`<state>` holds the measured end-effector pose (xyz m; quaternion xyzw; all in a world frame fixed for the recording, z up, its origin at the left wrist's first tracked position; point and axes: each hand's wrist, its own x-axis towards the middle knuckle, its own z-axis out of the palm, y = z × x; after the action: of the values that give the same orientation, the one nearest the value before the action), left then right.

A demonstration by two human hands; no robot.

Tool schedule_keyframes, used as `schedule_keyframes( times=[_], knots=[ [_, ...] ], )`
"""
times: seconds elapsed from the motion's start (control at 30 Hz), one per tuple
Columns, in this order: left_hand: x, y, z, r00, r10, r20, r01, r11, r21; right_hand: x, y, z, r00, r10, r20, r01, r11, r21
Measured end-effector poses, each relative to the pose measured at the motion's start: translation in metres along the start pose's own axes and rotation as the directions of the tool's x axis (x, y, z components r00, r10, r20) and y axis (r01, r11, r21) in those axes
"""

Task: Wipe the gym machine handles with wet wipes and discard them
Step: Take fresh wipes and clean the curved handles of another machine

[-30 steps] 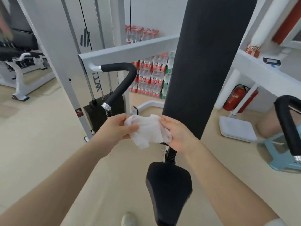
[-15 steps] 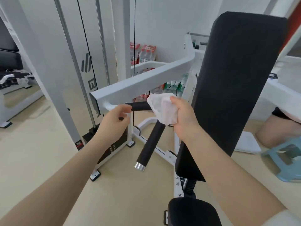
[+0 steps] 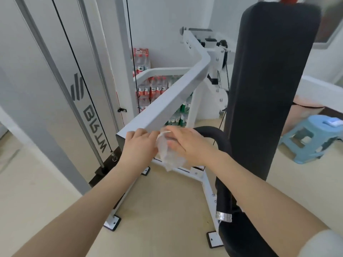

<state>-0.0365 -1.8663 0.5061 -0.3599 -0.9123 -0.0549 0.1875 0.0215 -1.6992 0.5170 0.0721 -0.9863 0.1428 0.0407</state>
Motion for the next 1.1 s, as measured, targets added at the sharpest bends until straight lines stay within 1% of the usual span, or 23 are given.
schedule_keyframes(
  times=[0.03, 0.1, 0.13, 0.2, 0.27, 0.33, 0.37, 0.43, 0.5, 0.57, 0.63, 0.7, 0.73, 0.8, 0.83, 0.87, 0.9, 0.93, 0.97, 1.0, 1.03, 1.07, 1.1],
  knots=[
    [0.002, -0.002, 0.002, 1.000, 0.018, -0.010, -0.018, 1.000, -0.011, 0.001, 0.007, -0.005, 0.998, 0.055, 0.010, -0.054, 0.990, -0.131],
    [0.005, -0.006, 0.005, 0.998, 0.058, -0.020, -0.059, 0.998, -0.035, 0.002, 0.015, -0.012, 0.989, 0.136, 0.057, -0.100, 0.905, -0.413],
    [0.005, -0.007, 0.005, 0.997, 0.073, -0.019, -0.074, 0.996, -0.051, 0.003, 0.013, -0.013, 0.987, 0.145, 0.068, -0.096, 0.875, -0.475],
    [0.006, -0.007, 0.006, 0.996, 0.092, -0.016, -0.092, 0.994, -0.061, 0.013, -0.004, -0.006, 0.994, 0.074, 0.076, -0.024, 0.854, -0.520],
    [0.005, -0.007, 0.006, 0.994, 0.104, -0.019, -0.105, 0.993, -0.061, 0.023, -0.023, 0.006, 0.995, -0.004, 0.103, 0.057, 0.854, -0.517],
    [0.004, -0.007, 0.007, 0.992, 0.115, -0.045, -0.117, 0.991, -0.058, 0.023, -0.028, 0.007, 0.994, -0.013, 0.110, 0.072, 0.834, -0.546],
    [0.003, -0.007, 0.008, 0.991, 0.118, -0.062, -0.121, 0.992, -0.045, 0.017, -0.022, 0.000, 0.994, 0.030, 0.104, 0.034, 0.821, -0.570],
    [0.002, -0.006, 0.010, 0.990, 0.118, -0.076, -0.120, 0.993, -0.023, 0.002, -0.002, -0.014, 0.986, 0.165, 0.031, -0.117, 0.806, -0.580],
    [0.000, -0.003, 0.010, 0.994, 0.091, -0.052, -0.092, 0.996, -0.014, -0.007, 0.010, -0.023, 0.974, 0.221, -0.038, -0.198, 0.765, -0.613],
    [-0.001, 0.000, 0.010, 0.996, 0.067, -0.051, -0.068, 0.997, -0.019, 0.000, 0.003, -0.021, 0.979, 0.203, 0.013, -0.151, 0.767, -0.624],
    [-0.001, 0.004, 0.010, 0.998, 0.045, -0.046, -0.047, 0.999, -0.025, 0.013, -0.008, -0.014, 0.991, 0.092, 0.094, -0.018, 0.803, -0.596],
    [-0.002, 0.008, 0.010, 0.999, 0.014, -0.036, -0.014, 1.000, -0.005, 0.016, -0.008, -0.016, 0.992, 0.029, 0.123, 0.042, 0.841, -0.540],
    [-0.003, 0.013, 0.010, 0.999, -0.014, -0.036, 0.014, 1.000, 0.013, 0.012, -0.002, -0.022, 0.992, 0.057, 0.110, 0.007, 0.858, -0.513],
    [-0.007, 0.026, 0.009, 0.994, -0.077, -0.082, 0.077, 0.997, 0.000, -0.008, 0.020, -0.039, 0.976, 0.203, 0.080, -0.149, 0.886, -0.438],
    [-0.009, 0.034, 0.008, 0.988, -0.095, -0.124, 0.091, 0.995, -0.042, -0.020, 0.033, -0.046, 0.948, 0.304, 0.098, -0.255, 0.905, -0.340],
    [-0.010, 0.043, 0.007, 0.981, -0.099, -0.167, 0.084, 0.992, -0.093, -0.033, 0.042, -0.052, 0.906, 0.398, 0.143, -0.374, 0.912, -0.166],
    [-0.013, 0.053, 0.005, 0.976, -0.081, -0.204, 0.052, 0.989, -0.142, -0.047, 0.047, -0.055, 0.863, 0.460, 0.209, -0.483, 0.873, 0.073],
    [-0.015, 0.063, 0.002, 0.973, -0.057, -0.222, 0.013, 0.981, -0.194, -0.060, 0.048, -0.056, 0.837, 0.481, 0.259, -0.544, 0.777, 0.315],
    [-0.016, 0.074, 0.000, 0.979, -0.034, -0.199, -0.024, 0.959, -0.281, -0.072, 0.045, -0.052, 0.825, 0.485, 0.292, -0.562, 0.642, 0.522],
    [-0.018, 0.085, -0.002, 0.992, -0.021, -0.126, -0.033, 0.911, -0.411, -0.083, 0.042, -0.046, 0.810, 0.485, 0.330, -0.559, 0.472, 0.681],
    [-0.019, 0.096, -0.003, 0.999, -0.025, -0.025, 0.007, 0.840, -0.542, -0.096, 0.037, -0.038, 0.791, 0.473, 0.389, -0.557, 0.292, 0.778],
    [-0.022, 0.105, -0.003, 0.997, -0.032, 0.074, 0.072, 0.764, -0.641, -0.107, 0.034, -0.028, 0.772, 0.442, 0.456, -0.563, 0.144, 0.814],
    [-0.024, 0.114, -0.003, 0.989, -0.047, 0.142, 0.134, 0.696, -0.705, -0.117, 0.031, -0.021, 0.756, 0.400, 0.517, -0.586, 0.064, 0.808]
  ],
)
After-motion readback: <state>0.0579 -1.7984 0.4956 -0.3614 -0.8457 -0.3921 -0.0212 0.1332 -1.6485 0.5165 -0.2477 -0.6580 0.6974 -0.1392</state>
